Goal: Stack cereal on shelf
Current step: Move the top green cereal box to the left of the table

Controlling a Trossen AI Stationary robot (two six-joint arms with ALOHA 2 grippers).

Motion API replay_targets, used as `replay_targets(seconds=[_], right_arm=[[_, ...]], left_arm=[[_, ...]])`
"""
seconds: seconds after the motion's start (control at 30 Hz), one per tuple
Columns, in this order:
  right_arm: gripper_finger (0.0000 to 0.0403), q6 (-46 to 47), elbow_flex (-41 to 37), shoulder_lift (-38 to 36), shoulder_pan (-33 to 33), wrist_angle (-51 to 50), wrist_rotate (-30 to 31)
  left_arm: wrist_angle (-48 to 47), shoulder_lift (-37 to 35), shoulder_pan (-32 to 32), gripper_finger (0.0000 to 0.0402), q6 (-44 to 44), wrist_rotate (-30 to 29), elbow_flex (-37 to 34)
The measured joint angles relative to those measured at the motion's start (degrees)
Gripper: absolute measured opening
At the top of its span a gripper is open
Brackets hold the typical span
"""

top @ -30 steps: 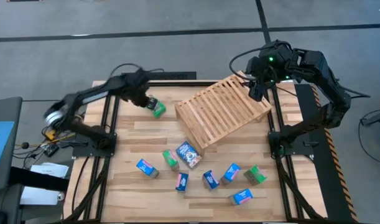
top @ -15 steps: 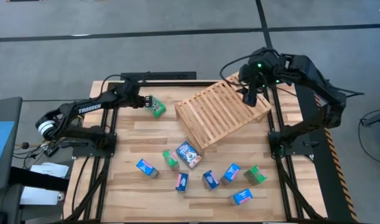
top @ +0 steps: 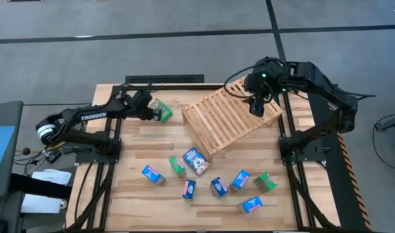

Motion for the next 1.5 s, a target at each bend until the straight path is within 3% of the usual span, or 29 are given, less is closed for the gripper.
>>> replay_targets(seconds=[0.23, 0.4, 0.67, 0.77, 0.97, 1.07, 1.23, 1.37, 1.5], right_arm=[[0.0244, 0.66, 0.0, -0.02, 1.76, 0.97, 0.02], [0.0244, 1.49, 0.02, -0.02, 2.97, 1.05, 0.02], [0.0244, 1.51, 0.02, -0.02, 3.45, 1.07, 0.02], [0.0244, 1.63, 0.02, -0.02, 3.45, 1.07, 0.02], [0.0244, 1.62, 0.02, -0.02, 3.43, 1.07, 0.02], [0.0244, 1.62, 0.02, -0.02, 3.43, 1.73, 0.02], [0.0244, 2.18, 0.02, -0.02, 3.95, 6.34, -1.43], [0.0244, 2.25, -1.7, -0.11, 5.4, 12.81, -2.77], [0.0244, 1.4, -4.59, 0.15, 6.37, 14.84, -2.94]], left_arm=[[11.45, -1.1, 2.86, 0.0, 5.77, -6.44, -0.45], [18.01, 2.63, 5.32, 0.0, 6.32, -1.67, -3.59], [19.2, 5.97, 3.78, 0.0, 1.06, -0.86, -8.23], [18.9, 5.48, 1.04, 0.0, -3.75, -1.0, -9.69], [8.14, 0.54, -7.59, 0.0, -9.67, -0.15, -9.73], [1.07, -2.61, -12.04, 0.0, -16.24, -2.35, -9.74], [-1.98, -6.49, -19.52, 0.0, -25.54, -4.97, -10.01], [-4.41, -11.95, -26.55, 0.0, -33.77, -9.5, -8.65], [-10.21, -17.75, -31.79, 0.0, -40.2, -17.61, -5.61]])
